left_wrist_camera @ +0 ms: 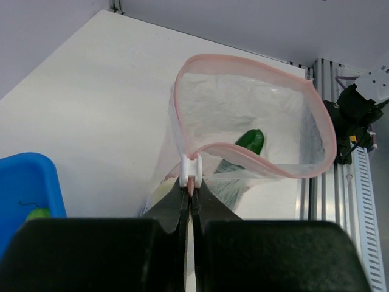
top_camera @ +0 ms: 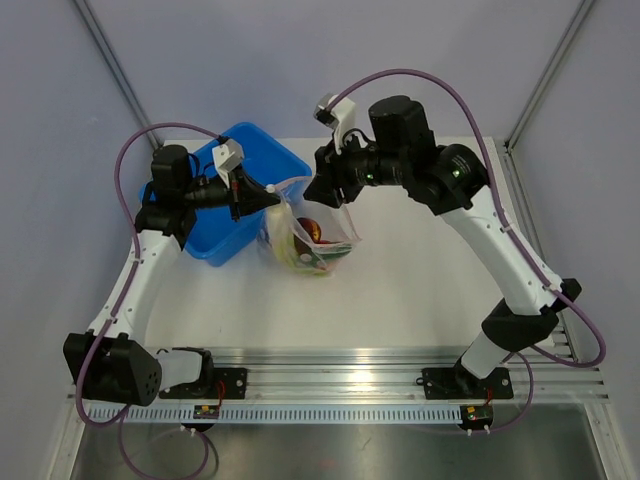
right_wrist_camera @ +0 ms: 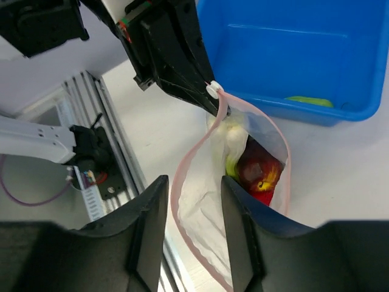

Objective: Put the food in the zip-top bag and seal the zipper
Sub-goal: Zip the zipper food storage bag at the center of the board.

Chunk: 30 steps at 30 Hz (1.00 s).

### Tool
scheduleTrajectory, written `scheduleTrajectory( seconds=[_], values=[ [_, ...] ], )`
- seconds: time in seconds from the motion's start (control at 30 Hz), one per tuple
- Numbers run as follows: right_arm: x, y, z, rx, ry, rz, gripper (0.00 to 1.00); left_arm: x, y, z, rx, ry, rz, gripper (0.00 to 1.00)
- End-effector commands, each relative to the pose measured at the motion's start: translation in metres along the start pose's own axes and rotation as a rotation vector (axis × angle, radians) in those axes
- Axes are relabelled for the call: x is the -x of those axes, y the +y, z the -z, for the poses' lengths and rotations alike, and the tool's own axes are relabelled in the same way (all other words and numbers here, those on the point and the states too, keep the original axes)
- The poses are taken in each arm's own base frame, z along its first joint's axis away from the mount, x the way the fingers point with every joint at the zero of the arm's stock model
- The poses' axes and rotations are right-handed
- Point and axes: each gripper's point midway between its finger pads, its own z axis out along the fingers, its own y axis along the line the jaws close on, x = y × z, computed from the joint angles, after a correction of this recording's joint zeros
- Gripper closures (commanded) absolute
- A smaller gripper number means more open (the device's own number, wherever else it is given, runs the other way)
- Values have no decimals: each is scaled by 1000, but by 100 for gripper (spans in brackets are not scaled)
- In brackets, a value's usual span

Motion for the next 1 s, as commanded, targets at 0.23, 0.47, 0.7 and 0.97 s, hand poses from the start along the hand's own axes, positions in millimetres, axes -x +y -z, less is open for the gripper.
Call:
scheduleTrajectory(
  seconds=[0.23,0.47,0.7,0.97],
  values=[
    [-13,6,-33,66,-23,404,59,21,-34,7,-153,23,19,100],
    [-5,10,-45,107,-33,514,59,25,-42,9,-181,11,30,100],
    [12,28,-37,180,-91,543,57,24,-44,10,-188,10,24,100],
    [16,36,-54,261,-112,567,52,29,-49,11,-203,1,22,100]
  ],
)
